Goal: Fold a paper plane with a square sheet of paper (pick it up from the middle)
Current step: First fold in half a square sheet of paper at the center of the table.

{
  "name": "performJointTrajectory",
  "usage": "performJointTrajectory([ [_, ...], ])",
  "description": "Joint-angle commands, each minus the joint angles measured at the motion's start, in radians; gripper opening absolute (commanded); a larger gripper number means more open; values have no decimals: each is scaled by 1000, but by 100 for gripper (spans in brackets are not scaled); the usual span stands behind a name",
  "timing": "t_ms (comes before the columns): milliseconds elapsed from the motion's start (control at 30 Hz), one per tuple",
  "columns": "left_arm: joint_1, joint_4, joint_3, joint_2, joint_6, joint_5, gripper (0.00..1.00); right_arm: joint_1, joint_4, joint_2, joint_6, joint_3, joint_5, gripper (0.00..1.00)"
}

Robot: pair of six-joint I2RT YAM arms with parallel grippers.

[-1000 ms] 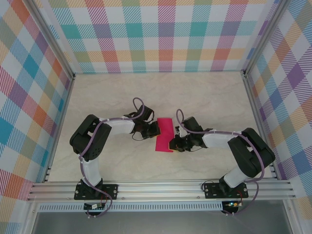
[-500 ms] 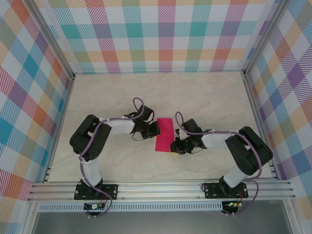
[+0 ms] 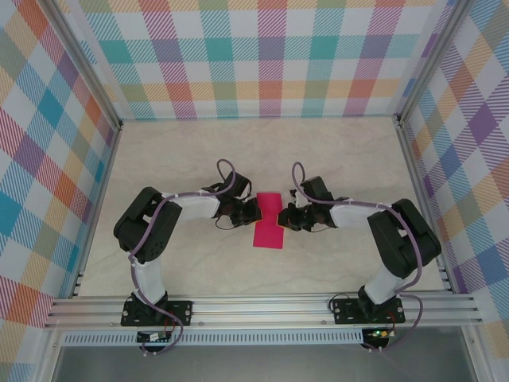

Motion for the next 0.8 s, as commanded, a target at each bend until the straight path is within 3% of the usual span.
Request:
performJointTrajectory([
  [0,-15,-105,-43,29,21,-68,0,1,21,54,-28,-1,-25,10],
  [267,-15,-111,-46,27,25,-73,0,1,34,88,-23,-22,-23,8],
  [500,-15,-111,-45,30,27,-72,0,-1,-1,37,-33,53,-41,10],
  [767,-15,-111,-45,33,28,-72,0,-23,-17,115,-54,128,-49,10],
])
